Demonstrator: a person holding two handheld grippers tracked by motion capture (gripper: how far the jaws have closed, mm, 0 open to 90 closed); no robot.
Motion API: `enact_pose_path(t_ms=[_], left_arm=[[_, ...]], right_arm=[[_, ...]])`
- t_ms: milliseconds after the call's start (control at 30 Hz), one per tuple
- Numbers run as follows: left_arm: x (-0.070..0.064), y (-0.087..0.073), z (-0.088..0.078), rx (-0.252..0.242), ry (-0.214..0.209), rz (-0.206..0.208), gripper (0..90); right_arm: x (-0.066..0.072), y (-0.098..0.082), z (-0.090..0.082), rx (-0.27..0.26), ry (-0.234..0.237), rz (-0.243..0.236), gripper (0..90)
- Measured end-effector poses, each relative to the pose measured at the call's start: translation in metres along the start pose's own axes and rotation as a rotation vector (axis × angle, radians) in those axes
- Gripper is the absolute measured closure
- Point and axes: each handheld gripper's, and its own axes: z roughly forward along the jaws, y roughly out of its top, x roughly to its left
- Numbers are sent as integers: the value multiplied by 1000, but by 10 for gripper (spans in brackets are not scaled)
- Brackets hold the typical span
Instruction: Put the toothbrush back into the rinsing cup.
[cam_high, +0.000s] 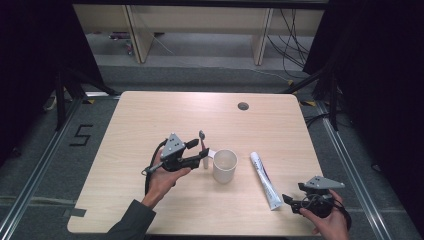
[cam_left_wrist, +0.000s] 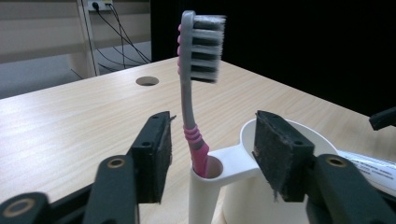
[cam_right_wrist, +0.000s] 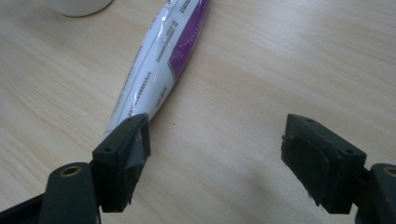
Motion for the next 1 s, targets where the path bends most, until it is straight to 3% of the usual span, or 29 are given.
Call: enact_pose_path(t_ms=[300,400,1000], left_arm=[[-5,-2,-13,44,-10,-29,360],[-6,-4,-19,87,-1,-24,342],[-10,-38,-55,217,2,-57,314]], right_arm=[[1,0,0,4,10,9,246],[1,0,0,4,16,13,246],[0,0,0,-14,11,16,246]])
